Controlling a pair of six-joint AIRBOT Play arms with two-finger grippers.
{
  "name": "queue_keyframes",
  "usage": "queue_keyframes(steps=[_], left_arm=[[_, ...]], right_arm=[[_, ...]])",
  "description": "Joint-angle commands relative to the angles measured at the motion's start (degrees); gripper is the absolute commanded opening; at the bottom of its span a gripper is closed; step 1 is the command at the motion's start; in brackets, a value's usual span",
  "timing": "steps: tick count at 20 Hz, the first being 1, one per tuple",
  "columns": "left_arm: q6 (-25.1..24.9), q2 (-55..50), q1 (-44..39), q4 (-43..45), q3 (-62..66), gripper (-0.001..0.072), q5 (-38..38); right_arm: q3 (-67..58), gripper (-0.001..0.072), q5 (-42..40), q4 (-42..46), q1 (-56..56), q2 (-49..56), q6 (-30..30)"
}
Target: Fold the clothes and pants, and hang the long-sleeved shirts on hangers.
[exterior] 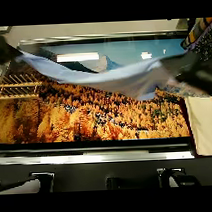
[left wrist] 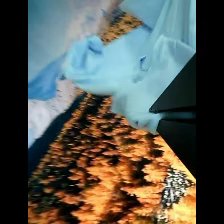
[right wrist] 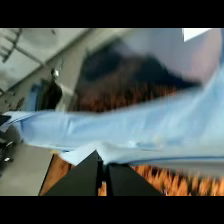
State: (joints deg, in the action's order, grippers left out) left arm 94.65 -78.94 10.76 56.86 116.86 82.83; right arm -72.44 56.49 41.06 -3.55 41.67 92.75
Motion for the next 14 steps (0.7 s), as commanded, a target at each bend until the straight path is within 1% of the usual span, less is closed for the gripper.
queue_keyframes(steps=[1,3,5,7,8,10,12,14], left_arm=[[0.48,13.79,4.79,-0.94,1.86,0.0017,-5.01],[0.59,20.68,7.08,-0.35,1.60,0.0018,-7.63],[3.06,25.49,8.04,3.80,1.60,0.0017,-8.83],[5.38,28.20,8.11,9.11,1.60,0.0017,-8.81],[6.43,28.74,8.11,10.86,1.60,0.0017,-8.96],[6.58,28.33,8.07,11.06,1.14,0.0018,-9.77],[6.54,27.08,8.07,8.44,-2.69,0.0017,-11.85],[5.38,23.93,7.23,5.44,-7.78,0.0017,-13.55]], right_arm=[[-20.20,0.0030,9.49,6.67,-6.12,-2.25,-1.49],[-26.82,0.0030,9.44,11.50,-6.29,-2.25,-0.22],[-30.08,0.0030,7.72,17.03,-6.29,-2.25,4.63],[-30.27,0.0031,6.95,21.90,-6.29,-1.92,10.23],[-30.27,0.0031,7.76,22.95,-6.29,-1.16,11.52],[-30.27,0.0031,10.82,22.77,-6.27,1.97,13.16],[-30.27,0.0031,15.13,21.62,-6.23,7.17,14.05],[-30.05,0.0031,18.36,21.40,-6.23,13.68,13.07]])
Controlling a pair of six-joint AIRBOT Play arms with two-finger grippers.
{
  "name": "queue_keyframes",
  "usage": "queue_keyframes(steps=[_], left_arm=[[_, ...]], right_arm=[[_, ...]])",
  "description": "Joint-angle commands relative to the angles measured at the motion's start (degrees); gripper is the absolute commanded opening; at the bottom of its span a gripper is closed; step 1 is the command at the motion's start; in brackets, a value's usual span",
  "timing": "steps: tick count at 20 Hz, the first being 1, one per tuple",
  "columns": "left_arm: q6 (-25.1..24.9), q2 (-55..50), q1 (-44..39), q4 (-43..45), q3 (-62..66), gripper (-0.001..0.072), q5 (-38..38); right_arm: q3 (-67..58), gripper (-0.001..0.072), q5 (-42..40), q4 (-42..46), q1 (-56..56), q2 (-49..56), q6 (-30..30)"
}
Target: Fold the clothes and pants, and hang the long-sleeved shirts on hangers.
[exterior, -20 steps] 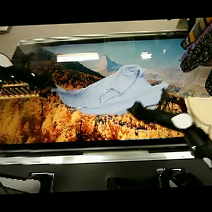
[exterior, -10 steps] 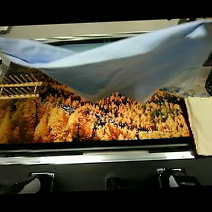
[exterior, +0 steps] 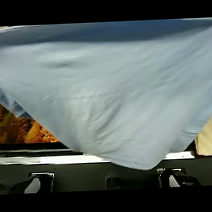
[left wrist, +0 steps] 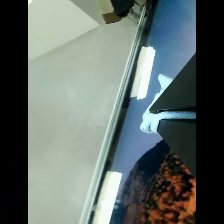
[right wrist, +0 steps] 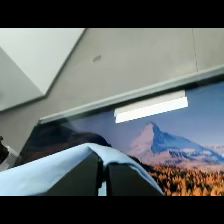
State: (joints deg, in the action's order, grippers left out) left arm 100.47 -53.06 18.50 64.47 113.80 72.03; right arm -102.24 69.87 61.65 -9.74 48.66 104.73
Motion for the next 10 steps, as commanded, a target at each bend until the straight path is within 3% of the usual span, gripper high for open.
queue_keyframes(steps=[1,5,10], left_arm=[[-1.29,-4.22,-2.03,-1.90,-7.13,0.0017,-3.67],[-4.02,-21.92,-10.29,0.81,-12.83,0.0017,-9.75],[-2.25,-47.82,-17.03,1.55,-10.03,0.0016,-18.62]], right_arm=[[0.39,0.0031,5.86,0.83,-0.04,10.38,0.68],[4.31,0.0031,4.50,1.33,3.63,25.94,-2.05],[4.42,0.0030,-8.87,7.80,7.61,45.72,-0.22]])
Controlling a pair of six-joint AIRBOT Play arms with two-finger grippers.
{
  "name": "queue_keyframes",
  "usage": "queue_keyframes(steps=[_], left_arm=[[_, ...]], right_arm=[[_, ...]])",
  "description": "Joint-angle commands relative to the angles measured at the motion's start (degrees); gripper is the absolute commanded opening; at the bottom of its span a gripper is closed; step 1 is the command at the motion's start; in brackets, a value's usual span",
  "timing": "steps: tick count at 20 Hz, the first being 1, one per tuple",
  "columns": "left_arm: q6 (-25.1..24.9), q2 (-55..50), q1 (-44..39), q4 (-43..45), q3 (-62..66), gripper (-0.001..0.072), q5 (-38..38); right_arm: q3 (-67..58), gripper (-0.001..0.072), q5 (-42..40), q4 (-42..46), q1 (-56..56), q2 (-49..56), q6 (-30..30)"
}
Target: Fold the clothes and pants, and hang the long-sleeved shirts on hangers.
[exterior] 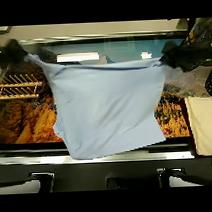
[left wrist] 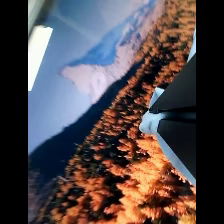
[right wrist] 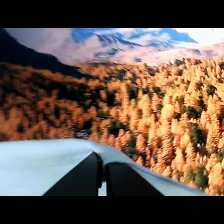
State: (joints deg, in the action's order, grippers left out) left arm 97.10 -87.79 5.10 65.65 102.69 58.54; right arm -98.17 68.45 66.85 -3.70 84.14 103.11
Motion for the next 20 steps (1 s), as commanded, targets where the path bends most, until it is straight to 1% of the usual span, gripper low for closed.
queue_keyframes(steps=[1,4,7,8,9,10,11,12,13,14,16,17,18,20], left_arm=[[1.07,-16.79,-4.39,0.37,2.49,0.0016,-5.09],[1.09,-23.54,-6.19,-0.61,5.14,0.0016,-5.05],[1.01,-25.40,-6.62,-4.22,5.22,0.0018,-4.68],[0.94,-25.29,-6.60,-4.55,5.29,0.0024,-4.07],[0.83,-24.83,-6.16,-5.14,5.31,0.0115,-2.97],[0.83,-24.24,-5.49,-5.31,5.84,0.0272,-0.92],[0.48,-23.34,-4.42,-5.27,6.82,0.0379,2.45],[-0.57,-22.16,-3.08,-5.25,7.67,0.0397,6.27],[-2.67,-20.26,-1.33,-5.25,8.09,0.0397,10.54],[-4.24,-17.92,0.63,-4.74,8.07,0.0397,14.73],[-5.33,-13.49,4.52,-1.36,8.02,0.0395,22.08],[-5.66,-11.04,6.69,0.68,7.52,0.0395,25.14],[-5.16,-8.28,8.94,0.96,5.79,0.0394,26.71],[-4.61,-2.16,12.87,0.55,-1.14,0.0393,26.14]], right_arm=[[0.35,0.0030,-9.77,2.67,1.55,12.79,2.75],[0.33,0.0032,-14.58,1.53,1.46,18.23,3.26],[0.33,0.0038,-14.69,-2.03,1.46,21.09,3.19],[0.33,0.0101,-13.94,-3.13,1.46,21.40,2.89],[0.26,0.0215,-12.83,-4.35,1.31,21.31,1.49],[0.15,0.0335,-10.84,-6.38,0.61,20.74,-1.55],[0.15,0.0400,-8.11,-8.44,-0.68,19.67,-4.85],[0.17,0.0404,-4.00,-9.86,-2.71,17.92,-9.16],[0.17,0.0409,0.31,-9.73,-5.05,16.02,-12.39],[0.22,0.0421,5.40,-9.42,-8.20,13.84,-14.95],[1.84,0.0420,13.62,-9.55,-15.23,9.64,-19.82],[4.66,0.0419,14.56,-10.88,-18.91,7.08,-20.02],[8.55,0.0418,15.74,-10.62,-22.34,4.15,-21.81],[18.75,0.0417,16.44,-10.40,-28.11,-1.49,-23.15]])
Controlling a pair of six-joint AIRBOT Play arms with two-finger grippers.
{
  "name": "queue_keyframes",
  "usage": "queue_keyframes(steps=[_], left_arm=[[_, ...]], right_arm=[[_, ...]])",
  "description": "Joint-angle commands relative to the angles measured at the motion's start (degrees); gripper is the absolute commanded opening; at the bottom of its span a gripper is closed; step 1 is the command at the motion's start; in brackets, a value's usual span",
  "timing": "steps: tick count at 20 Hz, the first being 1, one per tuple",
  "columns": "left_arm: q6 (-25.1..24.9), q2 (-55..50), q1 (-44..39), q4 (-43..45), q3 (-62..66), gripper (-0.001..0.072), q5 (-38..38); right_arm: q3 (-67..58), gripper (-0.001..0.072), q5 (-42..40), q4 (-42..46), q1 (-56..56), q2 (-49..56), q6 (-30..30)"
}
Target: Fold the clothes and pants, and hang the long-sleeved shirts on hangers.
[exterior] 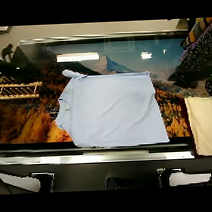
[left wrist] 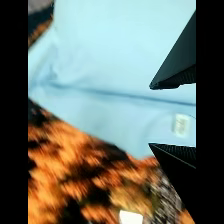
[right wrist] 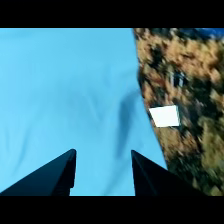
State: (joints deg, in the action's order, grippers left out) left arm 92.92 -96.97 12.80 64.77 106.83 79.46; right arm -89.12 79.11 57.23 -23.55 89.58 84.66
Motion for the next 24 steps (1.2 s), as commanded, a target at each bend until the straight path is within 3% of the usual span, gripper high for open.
queue_keyframes(steps=[1,6,12,24], left_arm=[[-0.46,10.10,6.64,1.31,-9.86,0.0393,4.79],[-1.11,26.73,10.10,-1.44,-39.60,0.0393,-2.71],[-5.57,40.13,10.86,-5.51,-65.18,0.0393,-6.64],[-9.25,40.41,11.04,-14.43,-69.57,0.0394,-9.03]], right_arm=[[15.39,0.0417,6.58,-0.04,-10.64,-9.49,-4.79],[35.67,0.0420,8.76,7.08,-14.01,-16.04,-6.36],[43.17,0.0419,4.61,13.44,-13.99,-16.06,-8.66],[53.42,0.0420,-5.70,3.13,-13.99,-15.58,-15.56]])
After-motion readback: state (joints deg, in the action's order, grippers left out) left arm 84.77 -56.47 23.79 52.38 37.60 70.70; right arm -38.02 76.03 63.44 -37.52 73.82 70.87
